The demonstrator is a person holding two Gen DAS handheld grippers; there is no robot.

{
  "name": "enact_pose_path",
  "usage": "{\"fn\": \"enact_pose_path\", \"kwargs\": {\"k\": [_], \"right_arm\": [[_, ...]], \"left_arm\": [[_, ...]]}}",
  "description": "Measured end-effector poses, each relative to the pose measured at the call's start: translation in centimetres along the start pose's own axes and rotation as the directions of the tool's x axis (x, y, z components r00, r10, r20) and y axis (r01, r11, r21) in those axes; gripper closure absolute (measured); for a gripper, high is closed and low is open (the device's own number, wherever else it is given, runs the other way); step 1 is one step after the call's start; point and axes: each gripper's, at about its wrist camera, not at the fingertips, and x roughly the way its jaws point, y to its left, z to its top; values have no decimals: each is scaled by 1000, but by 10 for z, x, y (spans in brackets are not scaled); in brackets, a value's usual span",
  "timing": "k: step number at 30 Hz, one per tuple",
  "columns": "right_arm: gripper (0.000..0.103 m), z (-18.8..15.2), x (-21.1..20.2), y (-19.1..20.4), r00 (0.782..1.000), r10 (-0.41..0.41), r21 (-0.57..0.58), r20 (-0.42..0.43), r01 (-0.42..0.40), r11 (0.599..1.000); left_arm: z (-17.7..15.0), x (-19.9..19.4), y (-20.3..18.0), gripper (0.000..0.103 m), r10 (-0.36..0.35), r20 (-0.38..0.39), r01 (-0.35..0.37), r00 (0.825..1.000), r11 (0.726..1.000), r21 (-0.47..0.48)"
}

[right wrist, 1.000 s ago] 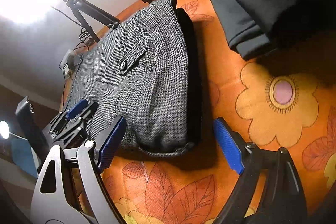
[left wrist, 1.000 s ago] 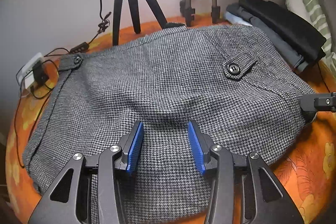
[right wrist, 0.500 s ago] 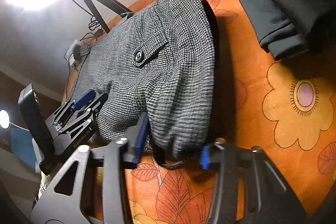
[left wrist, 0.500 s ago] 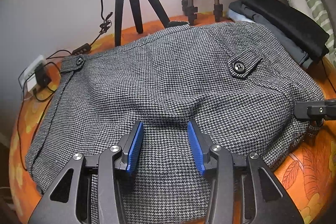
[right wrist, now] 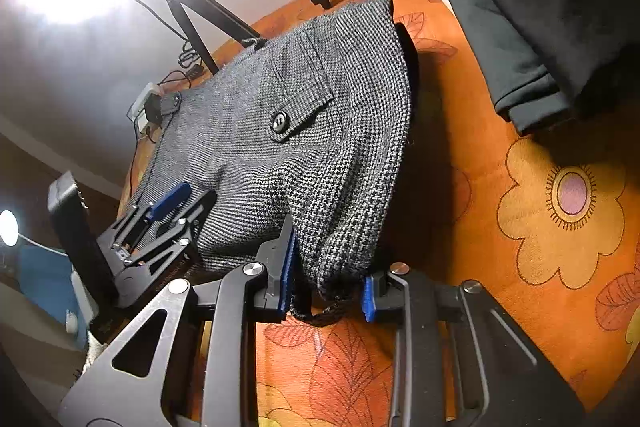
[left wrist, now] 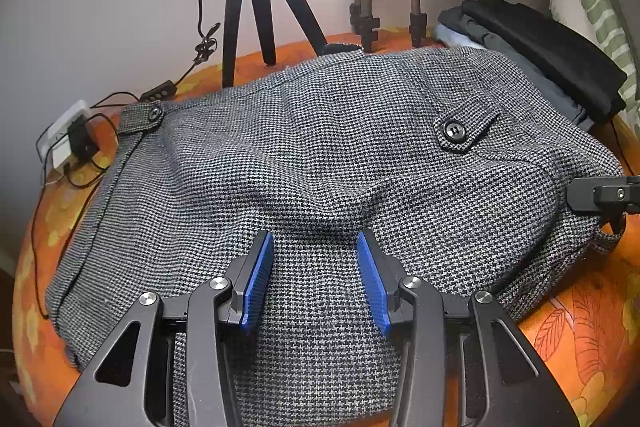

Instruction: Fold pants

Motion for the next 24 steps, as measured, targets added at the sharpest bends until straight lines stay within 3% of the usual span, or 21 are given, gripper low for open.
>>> {"fn": "enact_pose_path", "kwargs": {"k": [11, 19, 24], "right_arm": [[77, 3, -8, 7, 1000, -3, 0, 23, 2, 1000], [78, 11, -23, 38, 998, -6, -45, 64, 9, 999], [79, 24, -31, 65, 995, -46, -96, 85, 54, 994]], "left_arm": [[-5, -2, 13, 61, -79, 8, 79, 997, 996, -51], [-13, -12, 39, 61, -145, 19, 146, 989, 982, -117], [-30, -12, 61, 61, -207, 5, 205, 978, 968, -148]]}}
